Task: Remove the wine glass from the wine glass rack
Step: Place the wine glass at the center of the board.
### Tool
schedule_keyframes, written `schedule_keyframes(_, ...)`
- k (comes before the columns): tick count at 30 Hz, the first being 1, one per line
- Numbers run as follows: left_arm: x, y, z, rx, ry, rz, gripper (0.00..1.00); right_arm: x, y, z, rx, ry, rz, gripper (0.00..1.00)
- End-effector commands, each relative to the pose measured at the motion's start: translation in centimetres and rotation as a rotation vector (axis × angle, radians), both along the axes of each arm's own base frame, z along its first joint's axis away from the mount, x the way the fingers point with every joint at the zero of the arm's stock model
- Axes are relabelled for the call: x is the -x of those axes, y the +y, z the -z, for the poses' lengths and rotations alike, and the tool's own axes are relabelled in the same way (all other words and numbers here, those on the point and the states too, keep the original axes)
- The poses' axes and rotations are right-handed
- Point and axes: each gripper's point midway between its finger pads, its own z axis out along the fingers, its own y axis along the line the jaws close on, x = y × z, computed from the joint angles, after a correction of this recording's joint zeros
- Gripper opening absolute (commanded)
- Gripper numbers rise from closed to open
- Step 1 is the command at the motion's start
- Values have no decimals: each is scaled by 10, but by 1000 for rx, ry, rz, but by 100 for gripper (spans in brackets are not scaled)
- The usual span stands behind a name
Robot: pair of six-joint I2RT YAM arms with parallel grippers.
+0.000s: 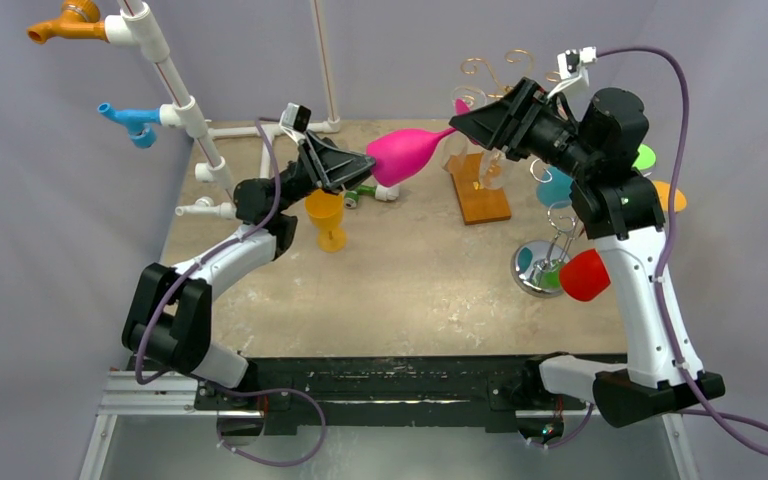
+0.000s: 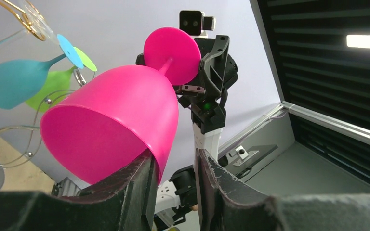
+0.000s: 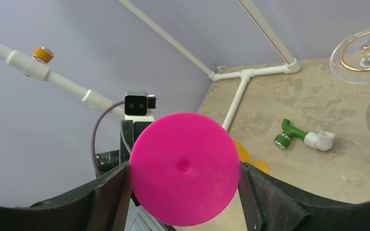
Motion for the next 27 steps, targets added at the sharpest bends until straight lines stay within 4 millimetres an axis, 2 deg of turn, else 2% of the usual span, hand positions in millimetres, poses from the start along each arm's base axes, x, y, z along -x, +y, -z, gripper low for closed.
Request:
schedule_keyframes(1,18,11,-30,107,-100,8,34,5,0,-10,-18,-54,-28,44)
schedule_keyframes(7,18,8,-33,107,-99,10,27,6,-1,-7,-20,-55,-30,43)
schedule_keyframes(16,15,-3,-32,98,-75,10,10,6,-7,0,1,-49,-11,45)
schedule_keyframes(17,14,-5,-32,91,-74,4,7,6,-9,1,7,-47,-3,50)
schedule_keyframes(20,11,-8,-31,60,-74,-27,0,3,-17,5,46,-45,51,81)
schedule_keyframes(22,6,-10,-31,31,-70,-56,0,1,-25,8,77,-39,100,96)
schedule_keyframes(25,-5,-18,-24,-60,-57,-113,0,-2,-41,12,129,-27,186,99)
schedule_keyframes(27,-15,-26,-11,-171,-25,-163,0,-1,-53,15,174,-17,246,99)
